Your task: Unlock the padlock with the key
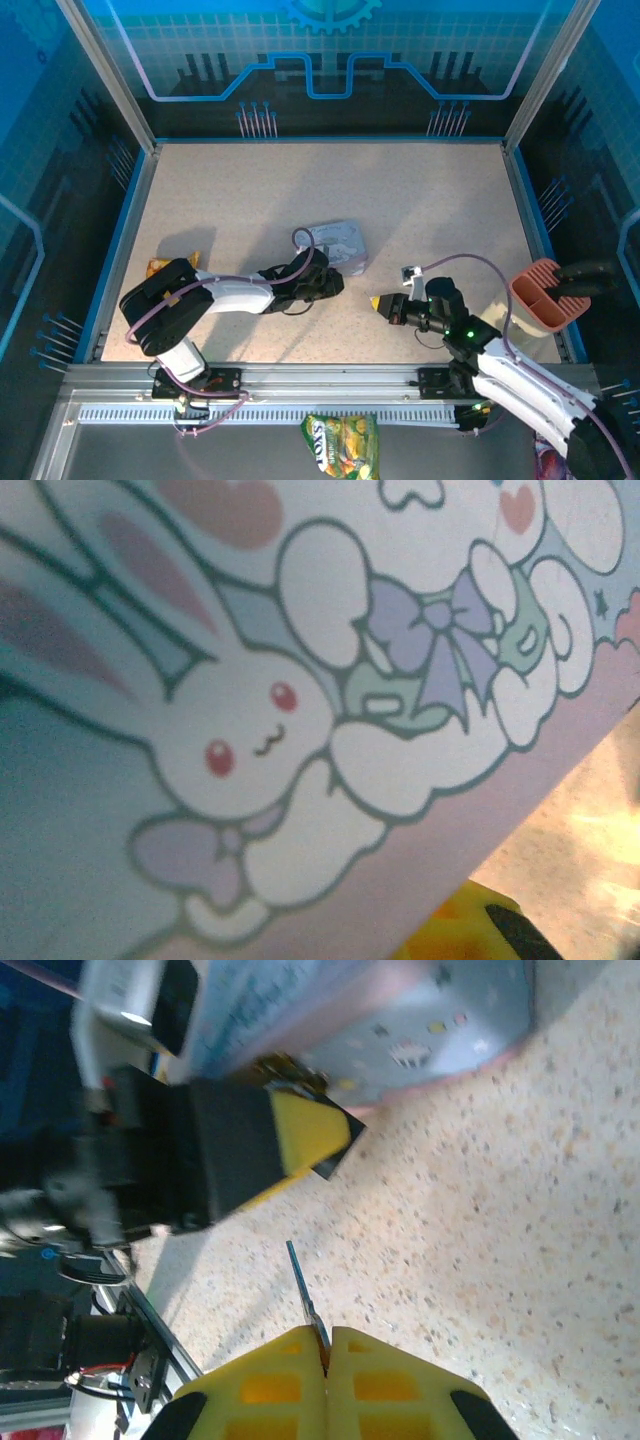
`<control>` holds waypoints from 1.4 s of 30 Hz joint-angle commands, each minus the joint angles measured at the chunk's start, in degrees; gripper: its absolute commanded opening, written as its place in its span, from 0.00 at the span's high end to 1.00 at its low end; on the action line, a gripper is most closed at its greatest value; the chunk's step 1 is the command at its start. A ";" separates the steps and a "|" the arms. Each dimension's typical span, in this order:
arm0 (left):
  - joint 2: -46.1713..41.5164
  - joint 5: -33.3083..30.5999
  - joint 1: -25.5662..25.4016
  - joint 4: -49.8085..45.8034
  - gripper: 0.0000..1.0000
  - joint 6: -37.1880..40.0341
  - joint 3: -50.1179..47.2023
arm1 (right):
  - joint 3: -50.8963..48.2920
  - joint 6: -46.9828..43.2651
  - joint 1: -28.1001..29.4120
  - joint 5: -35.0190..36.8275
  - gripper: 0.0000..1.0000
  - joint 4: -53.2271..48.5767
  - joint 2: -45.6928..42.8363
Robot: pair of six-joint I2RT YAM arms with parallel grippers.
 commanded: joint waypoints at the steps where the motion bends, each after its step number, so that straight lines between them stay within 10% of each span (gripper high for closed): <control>1: -2.75 7.04 0.78 5.77 0.84 -0.85 -0.61 | 1.64 1.10 0.56 -3.85 1.00 4.17 4.45; 21: -6.49 18.34 2.35 22.98 0.89 -3.33 -4.26 | 2.08 7.79 -15.02 -23.58 1.00 22.11 15.94; 42: -9.75 15.61 3.36 24.88 0.94 -8.39 -4.48 | -1.04 15.64 -16.47 -28.07 1.00 31.07 15.69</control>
